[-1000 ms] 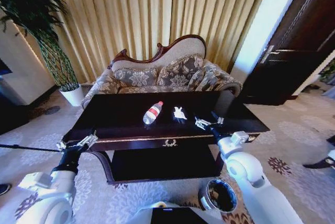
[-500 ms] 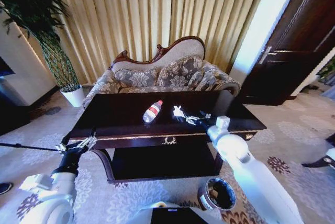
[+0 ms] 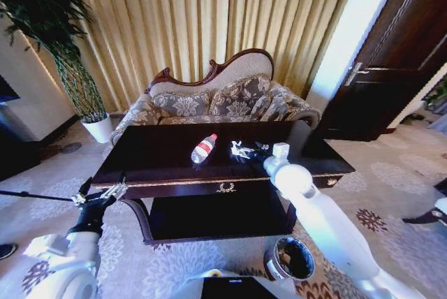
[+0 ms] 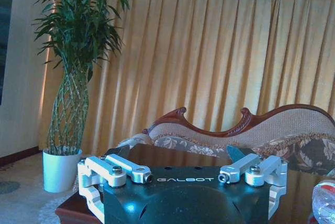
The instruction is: Move to the front of the table and place the trash on the table into the trash bin.
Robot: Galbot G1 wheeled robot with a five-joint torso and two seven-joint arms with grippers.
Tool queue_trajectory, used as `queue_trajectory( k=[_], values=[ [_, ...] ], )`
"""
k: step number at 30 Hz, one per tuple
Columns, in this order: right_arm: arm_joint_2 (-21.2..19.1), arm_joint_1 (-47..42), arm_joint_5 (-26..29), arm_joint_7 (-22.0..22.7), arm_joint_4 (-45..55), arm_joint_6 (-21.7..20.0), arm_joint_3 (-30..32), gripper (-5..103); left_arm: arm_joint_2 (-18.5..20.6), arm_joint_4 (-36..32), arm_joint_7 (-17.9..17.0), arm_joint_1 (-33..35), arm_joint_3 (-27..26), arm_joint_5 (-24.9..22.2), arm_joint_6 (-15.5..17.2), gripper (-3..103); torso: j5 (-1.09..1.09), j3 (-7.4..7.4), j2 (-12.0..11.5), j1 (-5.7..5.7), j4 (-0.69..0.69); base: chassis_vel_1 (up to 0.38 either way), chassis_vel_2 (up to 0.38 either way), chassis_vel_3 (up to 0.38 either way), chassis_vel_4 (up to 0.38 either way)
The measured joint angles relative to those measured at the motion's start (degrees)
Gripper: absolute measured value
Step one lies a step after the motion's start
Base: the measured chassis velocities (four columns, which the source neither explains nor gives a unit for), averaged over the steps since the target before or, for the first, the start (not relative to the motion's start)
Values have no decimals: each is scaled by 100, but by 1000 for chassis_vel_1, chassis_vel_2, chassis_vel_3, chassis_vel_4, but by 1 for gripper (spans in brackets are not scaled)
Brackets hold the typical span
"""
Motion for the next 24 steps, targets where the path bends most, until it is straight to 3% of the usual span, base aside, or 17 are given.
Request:
queue_trajectory(
  k=[18,19,22,24],
  values=[
    [243,320,-191,162,-714,-2,-409,101,13,0,6,-54,6,-14,-14,100,-1,0,0,0,1,0,0,0,0],
    [243,334,-231,157,-756,9,-422,93,18,0,6,-60,6,-19,-14,100,0,0,0,0,0,0,0,0,0],
    [240,347,-246,151,-785,20,-430,88,30,0,6,-73,6,-27,-15,100,0,0,0,0,0,0,0,0,0],
    [237,349,-256,146,-810,32,-430,76,48,0,6,-85,3,-32,-16,100,0,0,0,0,0,0,0,0,0]
  ],
)
